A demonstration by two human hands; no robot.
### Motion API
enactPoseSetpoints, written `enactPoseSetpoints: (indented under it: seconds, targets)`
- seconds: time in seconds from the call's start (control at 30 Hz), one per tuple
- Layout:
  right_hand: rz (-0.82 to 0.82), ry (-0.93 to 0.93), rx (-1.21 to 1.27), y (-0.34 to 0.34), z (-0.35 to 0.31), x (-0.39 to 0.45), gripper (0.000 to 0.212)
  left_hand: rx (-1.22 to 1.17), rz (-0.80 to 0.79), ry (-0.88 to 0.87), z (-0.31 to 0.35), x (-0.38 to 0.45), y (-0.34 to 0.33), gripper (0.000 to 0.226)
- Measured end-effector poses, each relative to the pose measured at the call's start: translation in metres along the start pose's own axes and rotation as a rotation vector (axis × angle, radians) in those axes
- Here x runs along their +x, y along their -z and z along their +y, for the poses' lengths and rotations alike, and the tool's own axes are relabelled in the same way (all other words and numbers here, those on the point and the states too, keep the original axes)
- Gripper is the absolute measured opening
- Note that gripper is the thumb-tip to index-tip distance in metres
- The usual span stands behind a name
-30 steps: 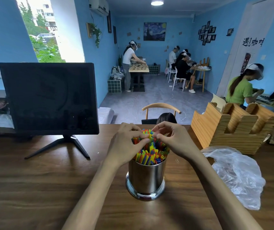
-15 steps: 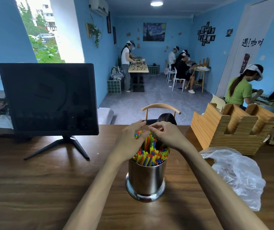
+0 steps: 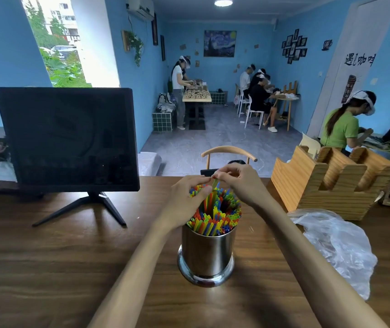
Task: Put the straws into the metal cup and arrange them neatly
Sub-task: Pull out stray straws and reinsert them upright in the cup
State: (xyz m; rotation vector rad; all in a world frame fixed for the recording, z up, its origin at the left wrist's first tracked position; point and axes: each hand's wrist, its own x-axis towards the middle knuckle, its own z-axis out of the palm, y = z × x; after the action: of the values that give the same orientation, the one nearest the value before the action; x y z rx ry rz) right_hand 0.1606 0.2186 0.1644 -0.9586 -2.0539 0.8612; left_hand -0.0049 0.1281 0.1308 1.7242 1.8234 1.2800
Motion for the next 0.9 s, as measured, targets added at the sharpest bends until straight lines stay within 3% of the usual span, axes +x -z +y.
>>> enactPoseSetpoints:
  seconds: [0.13,0.33,0.57,0.7,0.8,0.9]
  targets:
    - [0.097,0.107,0.203,0.016,-0.025,-0.006,0.017,-0.041,0.017,-0.014,0.003,0.006,0.001,0.038]
    - [0.070,0.226,0.551,0.035,-0.046,-0.011,0.020,-0.064,-0.002,0.024,0.006,0.009,0.003,0.021]
    - [0.128,0.147,0.836,0.041,-0.034,-0.011,0.022,-0.207,-0.097,0.026,0.017,0.005,0.016,0.019]
    - [0.102,0.051,0.969,0.041,-0.025,-0.012,0.023,-0.281,0.048,-0.007,0.013,0.005,0.021,0.024]
    - [0.046,-0.018,0.931,0.040,-0.012,-0.013,0.018,-0.439,0.185,0.003,0.008,0.007,0.031,0.028]
    - [-0.133,-0.003,0.704,0.042,0.005,-0.012,0.009,-0.454,0.230,0.015,0.004,0.009,0.044,0.025]
